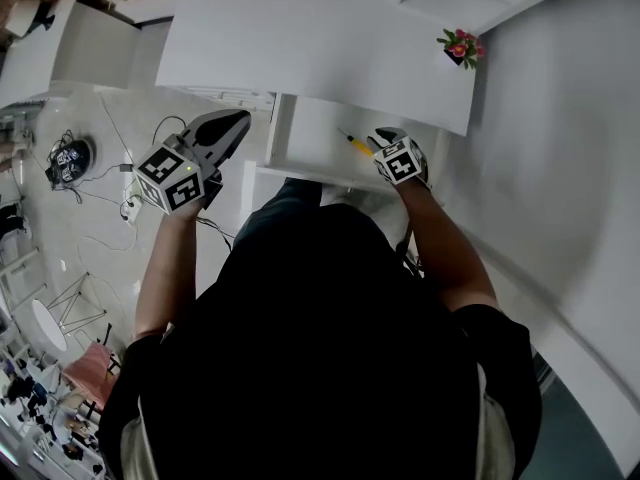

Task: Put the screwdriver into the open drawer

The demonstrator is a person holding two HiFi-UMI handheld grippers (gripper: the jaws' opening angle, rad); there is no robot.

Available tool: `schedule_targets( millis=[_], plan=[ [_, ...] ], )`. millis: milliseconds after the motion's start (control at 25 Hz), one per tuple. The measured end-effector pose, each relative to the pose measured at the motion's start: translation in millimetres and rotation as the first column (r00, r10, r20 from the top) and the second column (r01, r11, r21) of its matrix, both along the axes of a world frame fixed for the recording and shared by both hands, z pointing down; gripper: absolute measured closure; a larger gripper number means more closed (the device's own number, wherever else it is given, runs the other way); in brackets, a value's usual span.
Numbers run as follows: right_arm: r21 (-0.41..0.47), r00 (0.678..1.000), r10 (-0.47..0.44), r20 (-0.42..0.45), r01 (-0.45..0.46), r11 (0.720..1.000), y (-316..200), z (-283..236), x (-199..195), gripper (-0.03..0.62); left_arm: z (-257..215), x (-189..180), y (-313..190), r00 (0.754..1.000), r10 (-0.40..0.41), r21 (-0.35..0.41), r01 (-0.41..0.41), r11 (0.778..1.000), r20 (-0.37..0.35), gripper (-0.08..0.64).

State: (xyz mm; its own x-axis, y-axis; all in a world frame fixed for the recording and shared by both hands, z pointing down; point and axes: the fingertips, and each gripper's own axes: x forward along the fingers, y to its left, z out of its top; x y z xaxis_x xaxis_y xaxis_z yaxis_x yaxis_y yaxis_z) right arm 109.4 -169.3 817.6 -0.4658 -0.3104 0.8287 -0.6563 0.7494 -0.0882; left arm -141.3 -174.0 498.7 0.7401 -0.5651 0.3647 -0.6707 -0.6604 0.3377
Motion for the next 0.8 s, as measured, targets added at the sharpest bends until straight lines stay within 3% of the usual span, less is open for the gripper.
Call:
schedule_targets(
  millis=[400,800],
  plan=[
    [0.084,0.995,0.087,0.045,-0.090,0.992,-7.8,-77.0,20.6,0.482,-29.5,25.2,-12.6,0.997,0.071,0.043,-0.070,0.997,-0.018,0.545],
    [0.159,0.973,0.194,0.124,-0.213,0.964,-17.9,-145.9,49.5,0.491,-46.4,50.5,-17.5,0.989,0.143,0.059,-0.141,0.988,-0.028,0.545]
  ],
)
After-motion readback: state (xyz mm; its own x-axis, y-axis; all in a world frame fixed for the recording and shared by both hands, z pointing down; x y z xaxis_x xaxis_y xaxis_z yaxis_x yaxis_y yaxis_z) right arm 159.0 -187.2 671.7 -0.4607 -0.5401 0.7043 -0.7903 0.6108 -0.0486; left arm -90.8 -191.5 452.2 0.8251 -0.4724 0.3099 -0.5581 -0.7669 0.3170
